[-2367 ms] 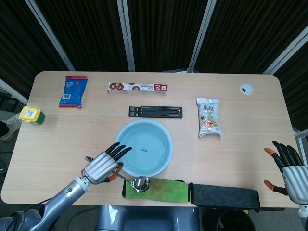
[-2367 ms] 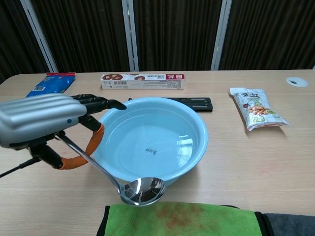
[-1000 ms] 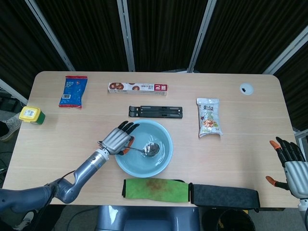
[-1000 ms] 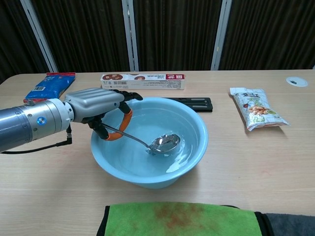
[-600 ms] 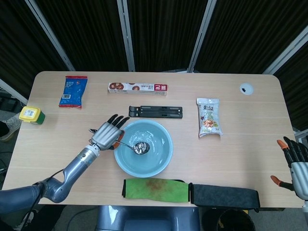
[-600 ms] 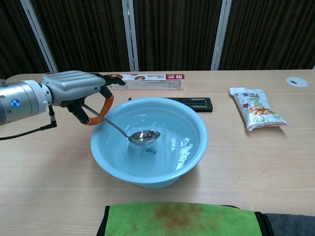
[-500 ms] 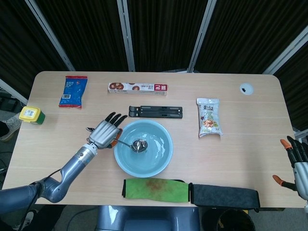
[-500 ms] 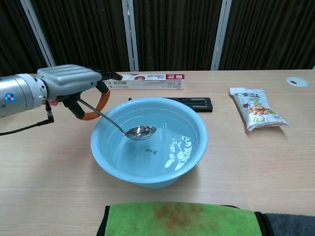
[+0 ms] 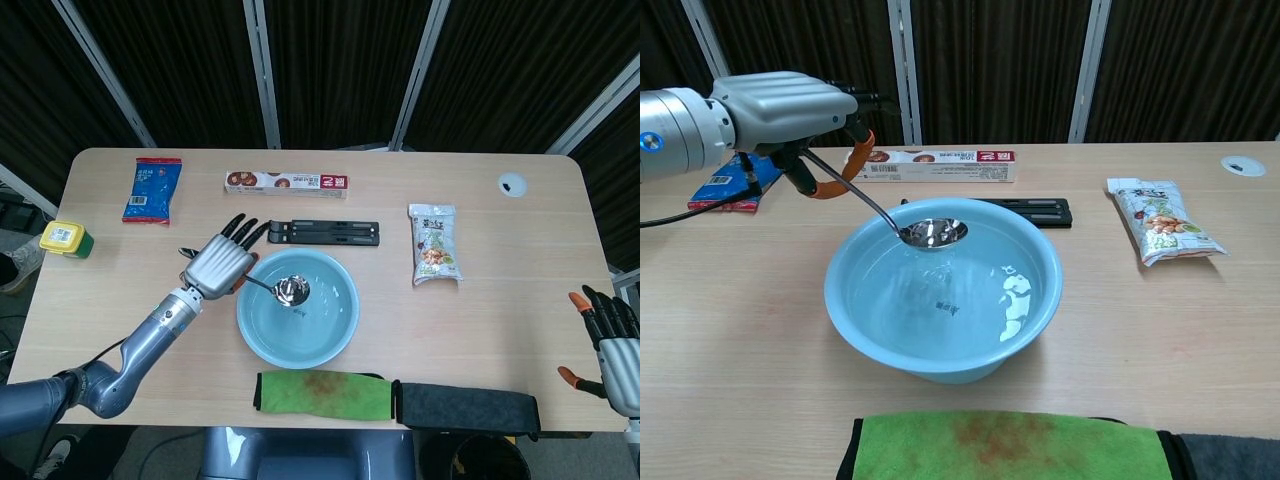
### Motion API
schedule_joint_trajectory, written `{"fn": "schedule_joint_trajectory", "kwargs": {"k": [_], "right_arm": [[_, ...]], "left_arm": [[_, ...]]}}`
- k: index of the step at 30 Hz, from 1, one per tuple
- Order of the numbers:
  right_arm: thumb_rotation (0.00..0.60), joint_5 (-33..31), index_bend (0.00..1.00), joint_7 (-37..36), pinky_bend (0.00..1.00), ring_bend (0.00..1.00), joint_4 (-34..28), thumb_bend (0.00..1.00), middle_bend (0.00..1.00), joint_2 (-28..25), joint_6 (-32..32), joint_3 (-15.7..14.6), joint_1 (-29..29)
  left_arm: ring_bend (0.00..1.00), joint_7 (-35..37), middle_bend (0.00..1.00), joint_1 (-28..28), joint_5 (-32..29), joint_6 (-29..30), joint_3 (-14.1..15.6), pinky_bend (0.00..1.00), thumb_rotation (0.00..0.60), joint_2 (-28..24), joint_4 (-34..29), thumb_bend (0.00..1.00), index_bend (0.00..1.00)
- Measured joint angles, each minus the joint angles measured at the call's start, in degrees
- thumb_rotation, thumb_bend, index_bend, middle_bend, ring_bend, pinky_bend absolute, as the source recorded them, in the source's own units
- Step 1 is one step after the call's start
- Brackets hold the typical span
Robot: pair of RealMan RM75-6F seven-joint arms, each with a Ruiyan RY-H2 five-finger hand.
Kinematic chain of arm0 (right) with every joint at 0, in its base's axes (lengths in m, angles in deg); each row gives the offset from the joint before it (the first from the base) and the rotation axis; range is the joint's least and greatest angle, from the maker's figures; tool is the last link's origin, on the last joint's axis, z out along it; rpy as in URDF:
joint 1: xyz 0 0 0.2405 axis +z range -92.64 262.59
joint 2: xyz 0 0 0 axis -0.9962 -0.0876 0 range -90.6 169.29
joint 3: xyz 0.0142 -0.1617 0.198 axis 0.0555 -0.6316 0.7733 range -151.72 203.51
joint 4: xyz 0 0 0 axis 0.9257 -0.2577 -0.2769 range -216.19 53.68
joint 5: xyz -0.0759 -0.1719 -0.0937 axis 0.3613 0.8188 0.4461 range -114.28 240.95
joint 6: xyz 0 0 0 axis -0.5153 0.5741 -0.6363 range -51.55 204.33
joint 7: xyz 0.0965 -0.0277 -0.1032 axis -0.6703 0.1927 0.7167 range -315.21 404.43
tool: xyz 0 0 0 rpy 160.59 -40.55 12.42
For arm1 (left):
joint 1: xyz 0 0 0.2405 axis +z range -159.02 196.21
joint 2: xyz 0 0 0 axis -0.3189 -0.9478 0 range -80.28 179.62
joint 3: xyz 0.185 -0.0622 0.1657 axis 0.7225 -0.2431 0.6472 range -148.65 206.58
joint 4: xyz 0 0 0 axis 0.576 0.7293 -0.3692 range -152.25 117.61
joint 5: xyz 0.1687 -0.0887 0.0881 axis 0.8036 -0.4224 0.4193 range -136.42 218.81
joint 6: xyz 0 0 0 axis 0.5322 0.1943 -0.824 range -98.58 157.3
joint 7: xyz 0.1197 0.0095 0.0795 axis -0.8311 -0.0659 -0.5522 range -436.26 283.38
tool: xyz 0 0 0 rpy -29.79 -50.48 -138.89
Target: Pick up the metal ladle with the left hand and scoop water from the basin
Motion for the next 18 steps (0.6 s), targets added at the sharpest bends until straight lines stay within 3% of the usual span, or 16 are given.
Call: {"fn": "schedule_joint_trajectory", "kwargs": {"k": [18], "right_arm": [[0.6, 4.06, 0.05, -0.17, 0.0, 0.0, -0.18, 0.0, 0.0, 0.97, -4.79, -0.64, -1.4]], "left_arm": [[0.0, -3.55, 0.0, 0.06, -1.36, 2.9, 2.66, 0.0, 0.6, -2.14, -6.27, 0.43, 0.67]]}}
